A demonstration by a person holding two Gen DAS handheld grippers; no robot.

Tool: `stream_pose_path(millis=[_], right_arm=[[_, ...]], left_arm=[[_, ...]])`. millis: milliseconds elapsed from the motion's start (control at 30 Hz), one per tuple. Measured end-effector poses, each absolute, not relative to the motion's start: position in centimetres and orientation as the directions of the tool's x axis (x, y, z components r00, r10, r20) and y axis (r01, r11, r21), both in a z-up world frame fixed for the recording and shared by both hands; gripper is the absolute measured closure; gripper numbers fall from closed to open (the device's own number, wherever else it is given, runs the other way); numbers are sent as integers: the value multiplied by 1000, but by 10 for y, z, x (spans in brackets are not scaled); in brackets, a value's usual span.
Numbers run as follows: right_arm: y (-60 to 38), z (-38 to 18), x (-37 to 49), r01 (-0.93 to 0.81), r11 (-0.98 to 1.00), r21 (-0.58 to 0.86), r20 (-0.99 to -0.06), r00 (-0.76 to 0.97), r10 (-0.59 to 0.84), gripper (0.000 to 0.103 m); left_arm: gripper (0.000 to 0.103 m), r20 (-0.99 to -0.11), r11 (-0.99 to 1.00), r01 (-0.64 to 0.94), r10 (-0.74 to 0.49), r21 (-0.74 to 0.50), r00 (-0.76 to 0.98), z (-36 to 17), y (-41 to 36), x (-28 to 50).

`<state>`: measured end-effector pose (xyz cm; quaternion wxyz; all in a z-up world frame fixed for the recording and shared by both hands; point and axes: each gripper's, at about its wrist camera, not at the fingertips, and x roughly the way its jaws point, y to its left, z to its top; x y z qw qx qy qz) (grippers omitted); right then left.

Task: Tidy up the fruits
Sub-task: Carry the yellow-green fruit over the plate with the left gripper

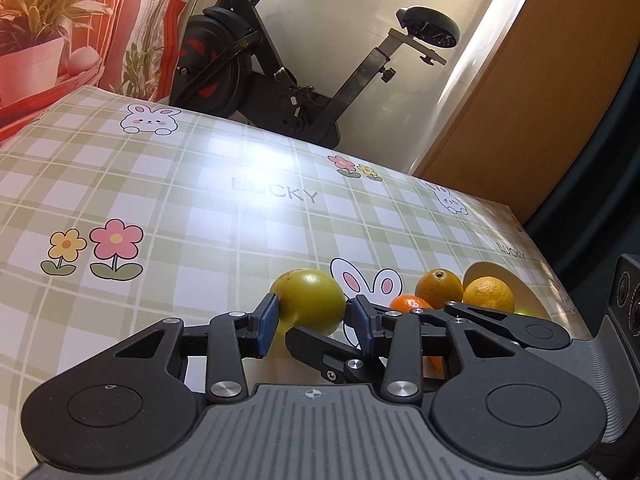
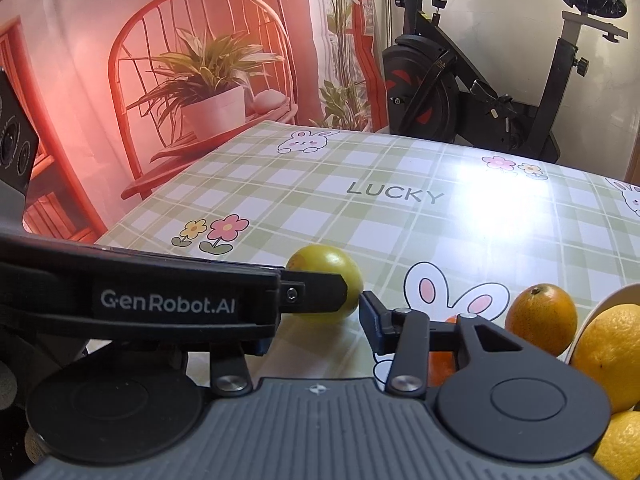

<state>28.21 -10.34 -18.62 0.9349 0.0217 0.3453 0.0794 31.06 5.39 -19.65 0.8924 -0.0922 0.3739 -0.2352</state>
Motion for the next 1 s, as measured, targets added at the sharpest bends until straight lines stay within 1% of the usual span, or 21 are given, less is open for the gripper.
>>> stream_pose_path(millis=[100, 167, 267, 333, 400, 567, 700, 833, 900, 1000], right_arm=[[-101, -183, 271, -153, 985, 82, -626, 761, 170, 59], [-99, -184, 268, -150, 986, 77, -629, 760, 165, 61], [-98, -184, 266, -149, 986, 75, -633, 757, 163, 61], [-98, -185, 266, -156, 986, 68, -636, 755, 163, 61], [-97, -185, 268, -160, 985, 64, -635, 755, 164, 59], [-93, -187, 280, -166, 986, 19, -650, 747, 138, 52], [-87, -190, 292, -206, 978, -25, -662, 736, 138, 51], [-87, -199, 301, -211, 977, -24, -688, 713, 137, 51], [-88, -201, 302, -201, 979, -21, -685, 716, 133, 51], [-89, -201, 301, -196, 980, -24, -680, 722, 127, 55]], left_arm=[[61, -626, 876, 346, -483, -337, 613, -196, 53, 305], [61, -631, 877, 345, -480, -333, 609, -195, 53, 302], [61, -637, 877, 353, -480, -326, 603, -194, 52, 301], [61, -636, 870, 349, -492, -348, 595, -195, 55, 304], [61, -633, 864, 338, -503, -373, 588, -197, 57, 308], [60, -631, 874, 307, -485, -377, 605, -201, 62, 315], [62, -618, 862, 295, -502, -412, 605, -201, 67, 321], [62, -616, 859, 310, -509, -407, 601, -202, 63, 321], [62, -616, 860, 309, -508, -407, 603, -202, 63, 321], [62, -601, 855, 317, -514, -410, 611, -198, 64, 317]])
